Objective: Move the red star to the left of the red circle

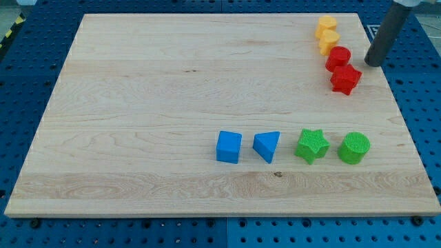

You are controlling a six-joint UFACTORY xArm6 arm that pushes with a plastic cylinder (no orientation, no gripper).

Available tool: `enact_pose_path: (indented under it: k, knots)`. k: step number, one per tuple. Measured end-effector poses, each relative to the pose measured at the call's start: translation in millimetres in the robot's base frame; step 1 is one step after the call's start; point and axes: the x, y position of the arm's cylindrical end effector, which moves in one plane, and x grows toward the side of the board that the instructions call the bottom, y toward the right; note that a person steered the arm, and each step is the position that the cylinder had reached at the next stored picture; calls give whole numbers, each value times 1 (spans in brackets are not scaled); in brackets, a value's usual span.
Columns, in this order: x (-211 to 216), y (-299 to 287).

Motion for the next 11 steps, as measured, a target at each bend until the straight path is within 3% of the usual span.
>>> enact_pose_path:
  k: [1, 5, 9, 11]
  knots:
    - [31, 0]
    - [57, -34]
    - [44, -112]
    - [29, -121]
